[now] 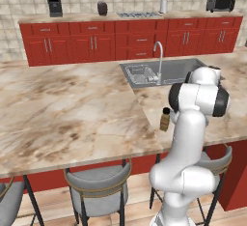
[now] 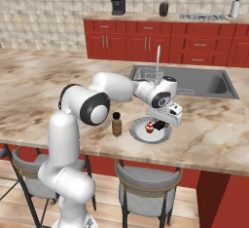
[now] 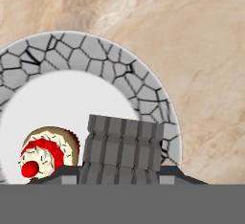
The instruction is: Take the cinnamon bottle from the cabinet and place it on the dining table, next to the plate with the cupcake. Then take the chocolate from the dining counter and place it on the cupcake plate.
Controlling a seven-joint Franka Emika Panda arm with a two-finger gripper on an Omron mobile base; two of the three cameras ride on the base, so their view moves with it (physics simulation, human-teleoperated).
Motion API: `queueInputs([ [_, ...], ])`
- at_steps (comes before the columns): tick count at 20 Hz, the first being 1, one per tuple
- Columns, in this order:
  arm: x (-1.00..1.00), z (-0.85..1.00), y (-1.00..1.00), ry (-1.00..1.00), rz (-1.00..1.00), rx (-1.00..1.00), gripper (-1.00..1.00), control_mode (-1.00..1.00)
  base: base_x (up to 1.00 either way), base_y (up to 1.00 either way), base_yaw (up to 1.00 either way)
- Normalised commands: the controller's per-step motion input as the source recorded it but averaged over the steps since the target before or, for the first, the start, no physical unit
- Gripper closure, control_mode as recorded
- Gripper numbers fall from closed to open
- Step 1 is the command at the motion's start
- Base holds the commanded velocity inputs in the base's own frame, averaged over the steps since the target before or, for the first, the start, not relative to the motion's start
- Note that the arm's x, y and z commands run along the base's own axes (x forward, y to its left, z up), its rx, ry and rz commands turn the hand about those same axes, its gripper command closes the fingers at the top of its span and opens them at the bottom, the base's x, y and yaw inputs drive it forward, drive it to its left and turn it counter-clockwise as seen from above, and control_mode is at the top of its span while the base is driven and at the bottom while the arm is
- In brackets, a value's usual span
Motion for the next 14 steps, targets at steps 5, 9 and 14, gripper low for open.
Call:
queueInputs([
  [5, -0.01, -0.02, 0.0, 0.0, 0.0, 0.0, 1.0, -1.0, 0.0, 0.0, 0.0],
  [9, 0.01, -0.03, 0.0, 0.0, 0.0, 0.0, -1.0, -1.0, 0.0, 0.0, 0.0],
  [14, 0.11, 0.0, 0.0, 0.0, 0.0, 0.0, -1.0, -1.0, 0.0, 0.0, 0.0],
])
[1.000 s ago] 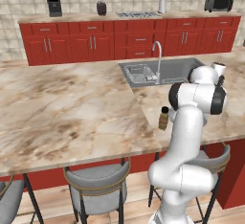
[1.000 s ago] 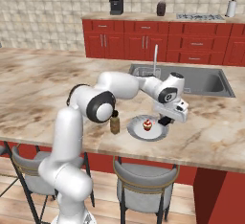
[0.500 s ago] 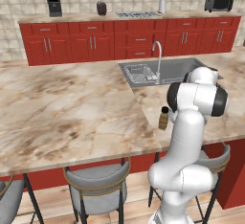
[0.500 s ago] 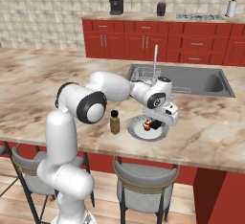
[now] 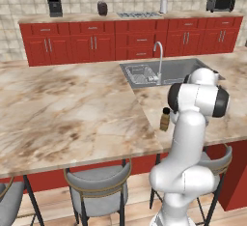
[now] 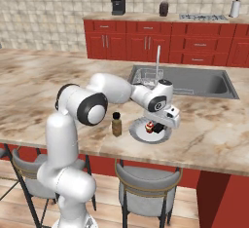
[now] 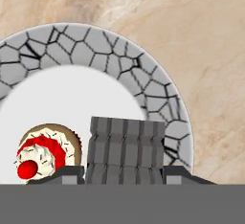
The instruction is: Take the cinnamon bottle from the cabinet and place it on the dining table, next to the plate with the cupcake. Then take the chocolate from the dining counter and place it on the cupcake plate.
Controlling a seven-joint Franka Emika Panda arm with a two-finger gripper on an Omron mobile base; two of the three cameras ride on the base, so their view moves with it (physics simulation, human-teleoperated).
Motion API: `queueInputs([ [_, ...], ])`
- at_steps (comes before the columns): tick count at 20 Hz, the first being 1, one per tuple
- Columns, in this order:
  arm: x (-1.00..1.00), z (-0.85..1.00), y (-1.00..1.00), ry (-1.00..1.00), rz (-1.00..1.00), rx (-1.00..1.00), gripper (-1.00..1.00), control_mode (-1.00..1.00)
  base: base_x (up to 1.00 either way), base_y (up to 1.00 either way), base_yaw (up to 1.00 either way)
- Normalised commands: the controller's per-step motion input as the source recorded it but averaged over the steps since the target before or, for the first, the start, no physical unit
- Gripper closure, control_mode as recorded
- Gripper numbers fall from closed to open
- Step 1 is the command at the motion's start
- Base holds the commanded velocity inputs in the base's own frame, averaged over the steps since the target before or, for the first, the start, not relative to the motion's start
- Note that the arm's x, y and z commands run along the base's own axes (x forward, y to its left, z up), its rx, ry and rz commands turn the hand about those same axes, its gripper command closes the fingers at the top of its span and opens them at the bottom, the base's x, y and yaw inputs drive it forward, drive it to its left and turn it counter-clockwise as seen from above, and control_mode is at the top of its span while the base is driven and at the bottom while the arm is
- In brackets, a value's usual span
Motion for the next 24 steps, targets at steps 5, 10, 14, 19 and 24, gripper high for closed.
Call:
queueInputs([
  [5, 0.02, 0.02, 0.0, 0.0, 0.0, 0.0, -1.0, -1.0, 0.0, 0.0, 0.0],
  [10, -0.56, 0.56, 0.01, -0.02, 0.0, 0.01, -1.0, -1.0, 0.0, 0.0, 0.0],
  [14, -1.0, 0.99, 0.46, -0.14, 0.0, -0.02, -1.0, -1.0, 0.0, 0.0, 0.0],
  [19, -0.87, 1.0, 0.95, -0.12, 0.0, -0.16, -1.0, -1.0, 0.0, 0.0, 0.0],
  [24, -0.76, 1.0, 1.0, -0.1, 0.0, -0.22, -1.0, -1.0, 0.0, 0.0, 0.0],
])
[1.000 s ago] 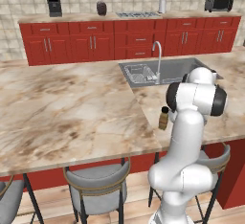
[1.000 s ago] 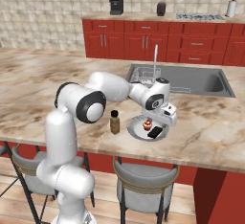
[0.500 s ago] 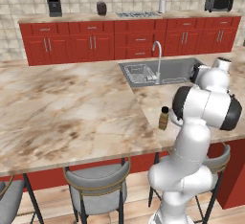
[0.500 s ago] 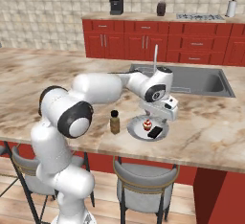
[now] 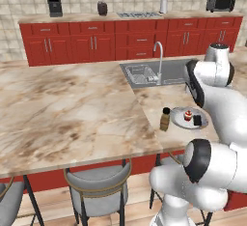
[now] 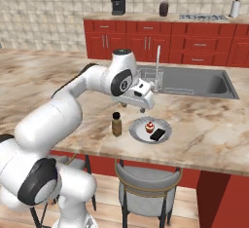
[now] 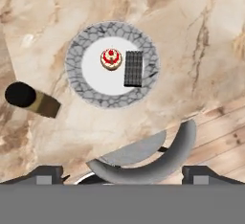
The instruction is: Take the cinnamon bottle from the cabinet and place it on the dining table, next to the plate with the cupcake. Then take the chocolate from the dining counter and place it on the cupcake plate.
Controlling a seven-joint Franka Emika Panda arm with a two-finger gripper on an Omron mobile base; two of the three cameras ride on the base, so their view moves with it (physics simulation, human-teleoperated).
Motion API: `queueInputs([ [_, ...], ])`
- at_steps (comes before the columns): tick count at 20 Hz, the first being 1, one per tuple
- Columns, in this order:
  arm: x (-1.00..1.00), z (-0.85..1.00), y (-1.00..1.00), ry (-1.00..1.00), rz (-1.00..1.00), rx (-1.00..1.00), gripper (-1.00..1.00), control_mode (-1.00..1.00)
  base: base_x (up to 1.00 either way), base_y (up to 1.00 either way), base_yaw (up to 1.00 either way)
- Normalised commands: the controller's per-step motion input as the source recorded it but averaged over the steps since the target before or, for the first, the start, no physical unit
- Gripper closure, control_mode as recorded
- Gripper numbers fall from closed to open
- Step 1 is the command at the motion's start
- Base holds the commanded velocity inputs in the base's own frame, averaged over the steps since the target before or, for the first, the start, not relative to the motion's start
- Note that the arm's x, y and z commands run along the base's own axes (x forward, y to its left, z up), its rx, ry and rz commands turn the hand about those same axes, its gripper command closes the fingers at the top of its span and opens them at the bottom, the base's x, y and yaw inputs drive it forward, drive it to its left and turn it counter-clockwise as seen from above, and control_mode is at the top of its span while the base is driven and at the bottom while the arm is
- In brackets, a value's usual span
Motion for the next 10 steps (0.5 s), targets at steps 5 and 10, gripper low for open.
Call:
queueInputs([
  [5, -0.54, 0.97, 1.0, -0.06, 0.0, -0.23, -1.0, -1.0, 0.0, 0.0, 0.0],
  [10, -0.65, 0.49, 1.0, -0.06, 0.03, -0.21, -1.0, -1.0, 0.0, 0.0, 0.0],
])
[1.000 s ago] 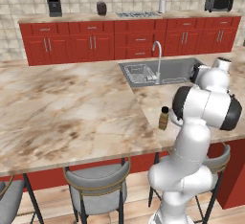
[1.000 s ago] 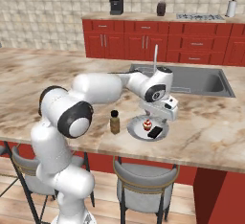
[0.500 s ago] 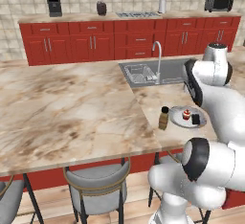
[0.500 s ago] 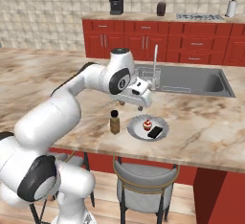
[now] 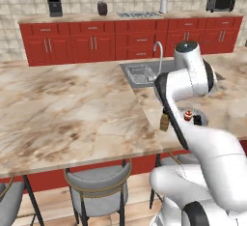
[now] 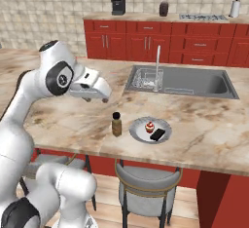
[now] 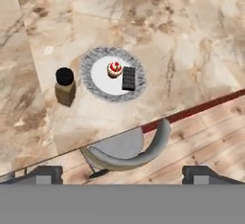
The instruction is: Take the cinnamon bottle from the cabinet and place it on the dining table, next to the plate with the cupcake. Then take the chocolate from the dining counter and place it on the cupcake plate.
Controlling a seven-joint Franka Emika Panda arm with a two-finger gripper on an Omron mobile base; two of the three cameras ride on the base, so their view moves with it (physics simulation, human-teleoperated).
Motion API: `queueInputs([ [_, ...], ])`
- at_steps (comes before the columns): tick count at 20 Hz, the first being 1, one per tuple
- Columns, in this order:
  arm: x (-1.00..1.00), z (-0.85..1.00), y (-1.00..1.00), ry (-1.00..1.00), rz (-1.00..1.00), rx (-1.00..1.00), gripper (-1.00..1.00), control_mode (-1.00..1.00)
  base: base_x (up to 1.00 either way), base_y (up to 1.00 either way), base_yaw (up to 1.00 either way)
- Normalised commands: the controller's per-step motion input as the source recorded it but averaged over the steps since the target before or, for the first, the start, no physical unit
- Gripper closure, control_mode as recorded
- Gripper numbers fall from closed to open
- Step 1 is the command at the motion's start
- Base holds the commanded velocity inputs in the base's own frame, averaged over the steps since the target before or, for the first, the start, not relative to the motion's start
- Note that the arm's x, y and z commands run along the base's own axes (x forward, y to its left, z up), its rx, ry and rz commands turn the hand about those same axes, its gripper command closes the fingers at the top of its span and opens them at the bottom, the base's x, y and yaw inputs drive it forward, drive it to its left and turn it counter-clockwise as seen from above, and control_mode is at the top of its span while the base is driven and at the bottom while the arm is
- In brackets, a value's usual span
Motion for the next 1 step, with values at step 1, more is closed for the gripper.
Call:
queueInputs([
  [1, -0.77, 0.25, 1.0, -0.18, 0.06, -0.26, -1.0, -1.0, 0.0, 0.0, 0.0],
])
